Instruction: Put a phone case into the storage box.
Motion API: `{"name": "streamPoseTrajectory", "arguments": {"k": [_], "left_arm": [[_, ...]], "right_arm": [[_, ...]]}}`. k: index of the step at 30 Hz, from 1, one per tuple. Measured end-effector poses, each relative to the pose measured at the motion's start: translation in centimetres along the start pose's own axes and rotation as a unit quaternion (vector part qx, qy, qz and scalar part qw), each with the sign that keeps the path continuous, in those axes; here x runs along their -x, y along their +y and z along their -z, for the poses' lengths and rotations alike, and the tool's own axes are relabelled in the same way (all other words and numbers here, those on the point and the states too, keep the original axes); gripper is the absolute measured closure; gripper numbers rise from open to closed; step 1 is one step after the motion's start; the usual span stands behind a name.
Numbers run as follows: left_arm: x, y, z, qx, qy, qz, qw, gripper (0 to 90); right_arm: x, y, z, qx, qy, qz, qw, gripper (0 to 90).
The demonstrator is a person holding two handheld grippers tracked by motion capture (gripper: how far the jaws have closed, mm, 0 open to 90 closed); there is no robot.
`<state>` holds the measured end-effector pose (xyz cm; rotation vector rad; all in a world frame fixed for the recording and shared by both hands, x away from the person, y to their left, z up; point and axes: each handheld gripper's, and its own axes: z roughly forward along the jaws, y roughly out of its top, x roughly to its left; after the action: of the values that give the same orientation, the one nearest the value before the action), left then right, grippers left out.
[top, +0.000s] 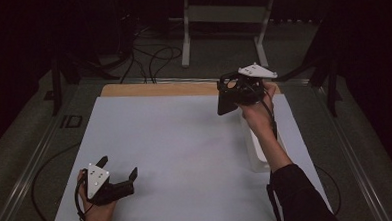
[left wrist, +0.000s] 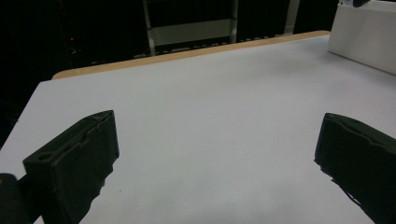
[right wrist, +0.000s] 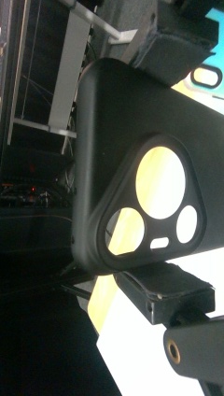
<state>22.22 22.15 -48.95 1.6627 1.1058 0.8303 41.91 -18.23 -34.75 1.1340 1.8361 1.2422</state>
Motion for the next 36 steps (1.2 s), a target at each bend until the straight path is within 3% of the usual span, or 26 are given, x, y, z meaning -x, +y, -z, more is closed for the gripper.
{"name": "streamPoseTrajectory", "arguments": {"k": [8,18,27,36], "left_arm": [[0.0,0.0,0.0,0.000,0.000,0.001,1.0000,0.2],[-0.1,0.0,0.1,0.002,0.000,0.002,1.0000,0.2],[-0.1,0.0,0.1,0.002,0.000,0.003,1.0000,0.2],[-0.1,0.0,0.1,0.003,0.000,0.003,1.0000,0.2]], "right_arm": [[0.8,0.3,-0.3,0.003,-0.011,-0.003,0.9999,14.0],[1.8,0.1,-1.3,0.004,-0.036,-0.025,0.9990,14.0],[2.6,0.0,-2.3,-0.009,-0.066,-0.011,0.9977,14.0],[3.7,-0.4,-2.8,-0.017,-0.092,-0.019,0.9955,13.9]]}}
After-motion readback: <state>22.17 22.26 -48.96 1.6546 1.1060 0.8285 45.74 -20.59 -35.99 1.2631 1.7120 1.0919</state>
